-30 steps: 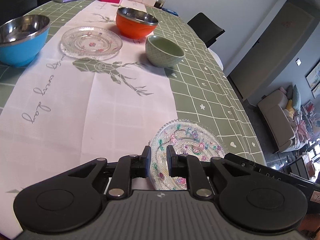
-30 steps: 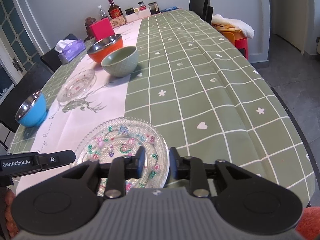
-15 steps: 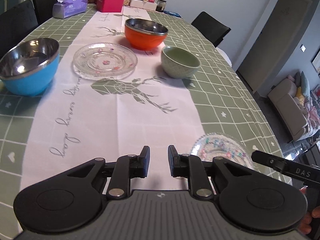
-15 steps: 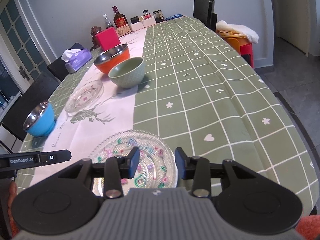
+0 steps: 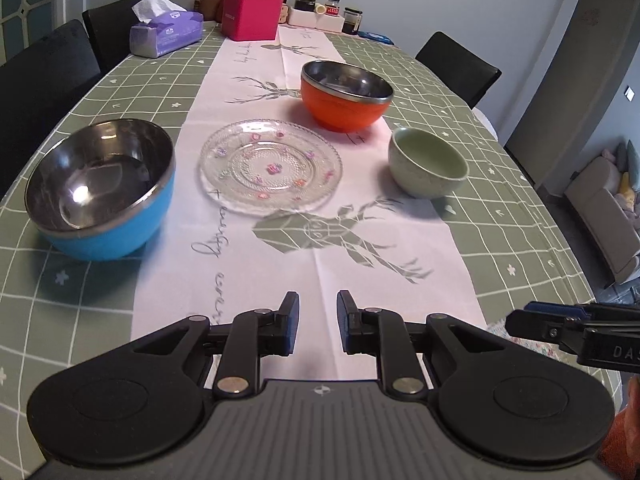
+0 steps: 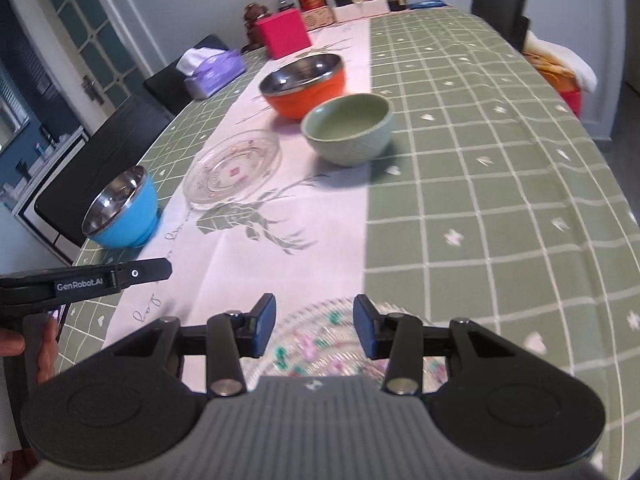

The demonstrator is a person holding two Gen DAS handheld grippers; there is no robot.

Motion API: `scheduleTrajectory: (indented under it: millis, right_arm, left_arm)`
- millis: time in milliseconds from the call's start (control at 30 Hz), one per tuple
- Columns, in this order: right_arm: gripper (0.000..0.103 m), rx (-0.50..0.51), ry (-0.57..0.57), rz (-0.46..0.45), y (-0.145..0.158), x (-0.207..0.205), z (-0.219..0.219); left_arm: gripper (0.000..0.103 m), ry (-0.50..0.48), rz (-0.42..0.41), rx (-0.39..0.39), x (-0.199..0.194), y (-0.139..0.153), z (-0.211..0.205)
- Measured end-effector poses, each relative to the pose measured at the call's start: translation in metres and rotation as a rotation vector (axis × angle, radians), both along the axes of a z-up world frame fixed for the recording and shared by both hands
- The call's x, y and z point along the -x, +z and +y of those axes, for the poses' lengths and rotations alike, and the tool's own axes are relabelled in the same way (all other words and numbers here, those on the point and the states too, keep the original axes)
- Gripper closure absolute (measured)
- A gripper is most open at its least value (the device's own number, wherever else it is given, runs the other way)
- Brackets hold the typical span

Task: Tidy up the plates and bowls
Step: 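Move both grippers to the glass plate beside the orange bowl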

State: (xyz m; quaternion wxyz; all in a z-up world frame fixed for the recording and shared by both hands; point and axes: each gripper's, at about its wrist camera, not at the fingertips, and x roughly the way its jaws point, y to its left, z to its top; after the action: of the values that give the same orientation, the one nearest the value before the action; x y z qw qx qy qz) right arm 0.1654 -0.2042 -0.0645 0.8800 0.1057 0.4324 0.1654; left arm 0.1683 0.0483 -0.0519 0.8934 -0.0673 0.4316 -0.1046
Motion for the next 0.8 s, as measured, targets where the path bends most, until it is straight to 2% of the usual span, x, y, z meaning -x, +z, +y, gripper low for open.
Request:
scheduleTrajectory:
  millis: [100, 267, 533, 667, 800]
  right_arm:
    - [0.061, 0.001, 0.014, 0.007, 0.002, -0.021, 0.018]
    - [0.061, -0.056, 0.031, 0.071, -0.005, -0.059, 0.044]
    - [0.061, -0.134, -0.054, 0.155, -0.019, -0.112, 0.067]
    - [0.061, -0.145, -0.099, 0.165, -0.023, -0.134, 0.072]
    - [0.061, -0.172, -0.13, 0.175, -0.024, -0.151, 0.072]
  left_arm:
    - [0.081, 0.021, 0.009, 0.005, -0.012, -0.004, 0.01]
    - [0.081, 0.01, -0.005, 0.021, -0.036, 0.001, 0.023]
    - [0.081, -0.033, -0.016, -0.071, -0.092, 0.022, 0.029]
    - [0.081, -0.024, 0.017, -0.102, -0.131, 0.025, 0.037]
    - [0.081, -0.05, 0.037, -0.193, -0.164, 0.023, 0.039]
